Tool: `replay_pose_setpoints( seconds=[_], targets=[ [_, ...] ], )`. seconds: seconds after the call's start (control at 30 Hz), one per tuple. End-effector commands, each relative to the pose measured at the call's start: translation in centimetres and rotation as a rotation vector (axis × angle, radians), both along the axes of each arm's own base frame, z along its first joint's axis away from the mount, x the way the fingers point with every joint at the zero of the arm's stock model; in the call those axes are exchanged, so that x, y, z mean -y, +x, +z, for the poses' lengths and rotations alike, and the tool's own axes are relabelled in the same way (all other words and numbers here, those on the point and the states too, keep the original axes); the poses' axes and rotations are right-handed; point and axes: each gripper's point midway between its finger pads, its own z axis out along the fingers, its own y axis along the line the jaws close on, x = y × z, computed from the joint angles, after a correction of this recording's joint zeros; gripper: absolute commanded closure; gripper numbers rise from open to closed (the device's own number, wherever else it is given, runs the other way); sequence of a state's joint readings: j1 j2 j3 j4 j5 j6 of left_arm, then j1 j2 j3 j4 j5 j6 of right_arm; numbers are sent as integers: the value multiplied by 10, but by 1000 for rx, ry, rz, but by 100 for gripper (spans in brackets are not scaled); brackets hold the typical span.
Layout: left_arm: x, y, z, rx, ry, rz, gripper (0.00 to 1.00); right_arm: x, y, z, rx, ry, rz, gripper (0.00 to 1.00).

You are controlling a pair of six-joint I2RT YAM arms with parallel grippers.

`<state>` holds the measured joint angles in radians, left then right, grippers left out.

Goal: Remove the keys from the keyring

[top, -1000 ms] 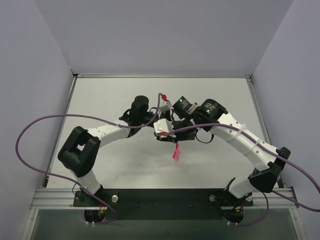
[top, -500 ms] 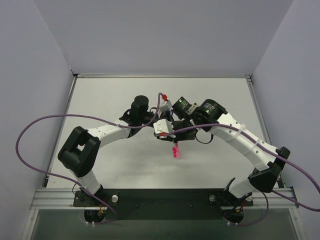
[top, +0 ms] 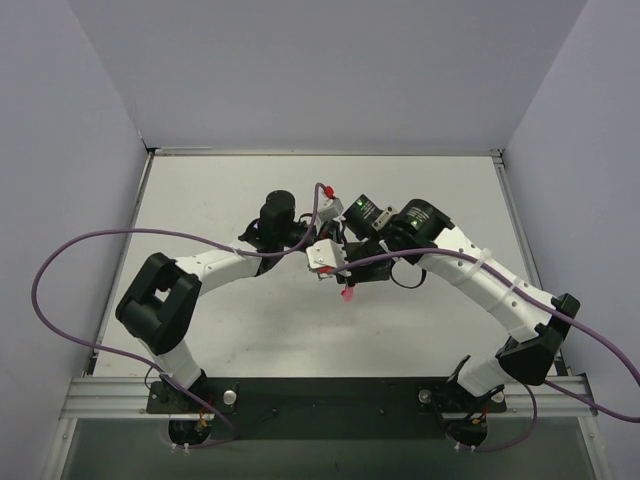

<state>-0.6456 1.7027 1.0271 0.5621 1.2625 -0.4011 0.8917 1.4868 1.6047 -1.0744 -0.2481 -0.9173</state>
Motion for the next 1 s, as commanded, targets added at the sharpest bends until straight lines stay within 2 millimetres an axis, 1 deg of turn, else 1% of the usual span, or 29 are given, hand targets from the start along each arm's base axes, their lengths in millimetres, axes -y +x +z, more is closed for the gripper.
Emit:
replay_pose_setpoints(
  seconds=[0.0, 0.07, 0.33, 0.4, 0.53, 0.6, 0.7, 0.73, 0.8, 0.83, 0.9, 0.93, 0.97],
  targets=[
    [-1, -4, 18, 61, -58, -27, 96, 3, 0, 3, 5, -22, -3, 100],
    [-1, -4, 18, 57, -56, -26, 100, 4, 1, 3, 11, -24, -5, 100],
    [-1, -3, 16, 58, -54, -13, 100, 9, 7, 7, 44, -25, -27, 100],
    [-2, -3, 16, 60, -54, -12, 100, 12, 13, 9, 61, -18, -49, 100],
    [-1, -2, 15, 60, -47, 0, 100, 16, 18, 10, 77, -12, -76, 100],
    [0, 3, 12, 63, -29, 31, 100, 18, 18, 10, 78, -12, -79, 100],
    [4, 17, 5, 76, 28, 115, 100, 19, 19, 8, 82, -19, -89, 100],
    [5, 26, 3, 88, 48, 169, 100, 20, 19, 7, 84, -22, -92, 100],
    [4, 33, -2, 104, 77, 209, 100, 22, 21, 7, 94, -30, -101, 100],
    [4, 41, -3, 117, 94, 265, 100, 24, 23, 7, 108, -36, -106, 100],
    [2, 47, -8, 122, 122, 302, 100, 25, 25, 7, 116, -42, -110, 100],
    [1, 56, -9, 132, 141, 354, 100, 26, 26, 7, 123, -46, -114, 100],
    [1, 59, -10, 134, 149, 371, 100, 27, 27, 7, 126, -49, -119, 100]
  ],
)
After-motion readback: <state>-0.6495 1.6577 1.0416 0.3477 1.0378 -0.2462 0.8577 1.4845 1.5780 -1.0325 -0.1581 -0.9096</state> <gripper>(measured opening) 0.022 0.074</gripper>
